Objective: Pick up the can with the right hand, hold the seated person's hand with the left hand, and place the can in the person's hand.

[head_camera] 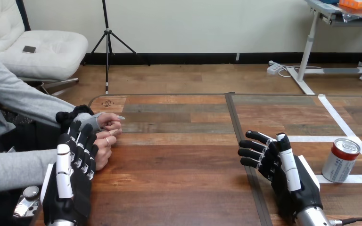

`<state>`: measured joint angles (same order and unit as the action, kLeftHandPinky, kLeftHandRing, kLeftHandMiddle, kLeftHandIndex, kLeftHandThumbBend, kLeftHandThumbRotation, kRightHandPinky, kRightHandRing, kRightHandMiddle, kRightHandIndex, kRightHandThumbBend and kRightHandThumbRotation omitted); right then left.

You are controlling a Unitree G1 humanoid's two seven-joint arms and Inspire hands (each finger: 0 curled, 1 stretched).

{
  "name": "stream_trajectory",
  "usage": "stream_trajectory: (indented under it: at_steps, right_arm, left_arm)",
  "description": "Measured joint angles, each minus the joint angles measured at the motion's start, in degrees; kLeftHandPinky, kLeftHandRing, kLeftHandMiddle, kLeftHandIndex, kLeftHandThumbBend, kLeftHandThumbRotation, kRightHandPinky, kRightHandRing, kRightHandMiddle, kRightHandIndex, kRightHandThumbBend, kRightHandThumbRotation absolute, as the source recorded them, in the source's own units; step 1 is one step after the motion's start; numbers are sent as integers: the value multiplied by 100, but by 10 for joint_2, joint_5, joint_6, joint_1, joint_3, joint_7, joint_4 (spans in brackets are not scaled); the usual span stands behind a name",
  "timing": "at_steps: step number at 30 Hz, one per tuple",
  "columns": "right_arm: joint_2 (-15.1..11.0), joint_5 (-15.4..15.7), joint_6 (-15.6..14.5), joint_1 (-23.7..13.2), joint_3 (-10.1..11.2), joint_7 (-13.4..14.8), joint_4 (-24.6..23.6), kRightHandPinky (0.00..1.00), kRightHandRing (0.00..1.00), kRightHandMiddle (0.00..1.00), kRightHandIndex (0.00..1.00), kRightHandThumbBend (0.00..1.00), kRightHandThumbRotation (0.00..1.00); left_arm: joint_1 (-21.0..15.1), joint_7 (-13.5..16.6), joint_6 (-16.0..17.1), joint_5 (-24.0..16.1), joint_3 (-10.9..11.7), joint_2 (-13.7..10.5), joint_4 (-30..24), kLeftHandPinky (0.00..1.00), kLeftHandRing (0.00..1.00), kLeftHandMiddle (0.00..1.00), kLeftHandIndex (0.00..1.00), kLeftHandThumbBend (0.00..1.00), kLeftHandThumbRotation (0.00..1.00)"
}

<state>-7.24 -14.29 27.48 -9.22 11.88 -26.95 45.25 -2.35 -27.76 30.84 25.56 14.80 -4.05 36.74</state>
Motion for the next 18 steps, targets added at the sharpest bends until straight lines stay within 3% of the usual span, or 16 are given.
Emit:
stream_trajectory:
  at_steps: [18]
  right_arm:
    - [0,0,-5,0,0,2,0,73,73,73,76,76,90]
  left_arm:
    - [0,11,0,-10,0,0,-2,100,97,95,97,54,100]
